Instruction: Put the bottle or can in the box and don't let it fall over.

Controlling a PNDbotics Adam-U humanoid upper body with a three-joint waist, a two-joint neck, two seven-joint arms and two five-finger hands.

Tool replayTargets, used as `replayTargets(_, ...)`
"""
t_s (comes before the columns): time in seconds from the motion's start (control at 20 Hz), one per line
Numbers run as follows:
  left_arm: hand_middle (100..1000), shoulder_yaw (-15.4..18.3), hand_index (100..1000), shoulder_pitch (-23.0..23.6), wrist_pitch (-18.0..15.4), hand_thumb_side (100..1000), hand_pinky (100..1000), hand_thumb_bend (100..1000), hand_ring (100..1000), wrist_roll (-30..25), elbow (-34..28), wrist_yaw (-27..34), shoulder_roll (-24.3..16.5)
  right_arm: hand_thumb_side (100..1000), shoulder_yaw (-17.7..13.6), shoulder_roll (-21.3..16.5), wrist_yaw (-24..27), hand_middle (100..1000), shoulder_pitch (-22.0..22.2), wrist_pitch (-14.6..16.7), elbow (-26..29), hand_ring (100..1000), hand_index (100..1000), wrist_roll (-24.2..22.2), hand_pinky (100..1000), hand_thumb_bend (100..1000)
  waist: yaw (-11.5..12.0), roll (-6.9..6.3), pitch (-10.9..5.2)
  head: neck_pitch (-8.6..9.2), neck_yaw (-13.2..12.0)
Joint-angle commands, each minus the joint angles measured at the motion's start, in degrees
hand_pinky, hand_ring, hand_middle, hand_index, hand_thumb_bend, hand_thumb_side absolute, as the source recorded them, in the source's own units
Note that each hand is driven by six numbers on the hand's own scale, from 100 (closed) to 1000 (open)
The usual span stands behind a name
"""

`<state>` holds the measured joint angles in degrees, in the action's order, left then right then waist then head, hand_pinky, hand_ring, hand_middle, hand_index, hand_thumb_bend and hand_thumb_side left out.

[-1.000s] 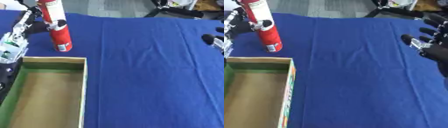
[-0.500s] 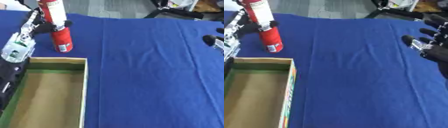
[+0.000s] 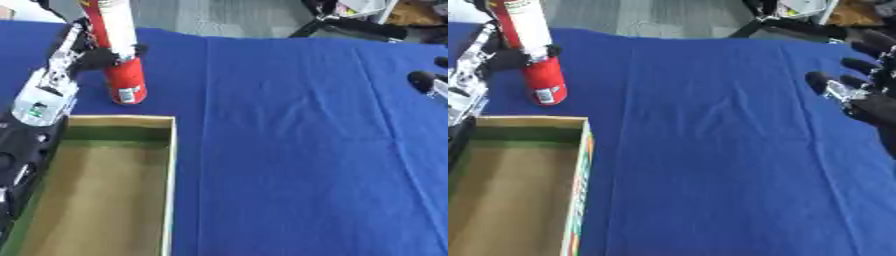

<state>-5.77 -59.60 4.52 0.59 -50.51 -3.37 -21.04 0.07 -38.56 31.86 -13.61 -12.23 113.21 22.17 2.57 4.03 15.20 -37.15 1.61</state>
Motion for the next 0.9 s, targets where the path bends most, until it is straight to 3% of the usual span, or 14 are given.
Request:
replayTargets(0.05, 651, 0.4, 655, -1.5, 0.1, 160, 782, 603, 823, 0.4, -0.6, 0.3, -0.7, 100, -0.5, -1.1, 0.2, 884, -0.6, -0.1, 1.4, 881, 911, 0.1, 880, 614, -0.1, -0.16, -1.01, 0.13, 0.0)
replayTargets(0.6, 456, 0.8, 439, -1.9, 0.8, 172, 717, 341, 708, 4.0, -1.0, 0.3, -1.0, 100, -0.6, -1.3, 0.3, 884, -0.4, -0.3, 1.4, 882, 912, 0.2, 883, 613, -0.2, -0.14, -1.31, -0.37, 0.2)
replayTargets(0.9, 385, 0.7, 369, -2.1, 0.9, 175, 721, 278, 689, 4.9, -2.1, 1.1, -1.7, 100, -0.7, -1.4, 0.4, 884, -0.2, -0.4, 1.4, 882, 912, 0.2, 885, 612, 0.0, -0.18, -1.68, -0.64, 0.5)
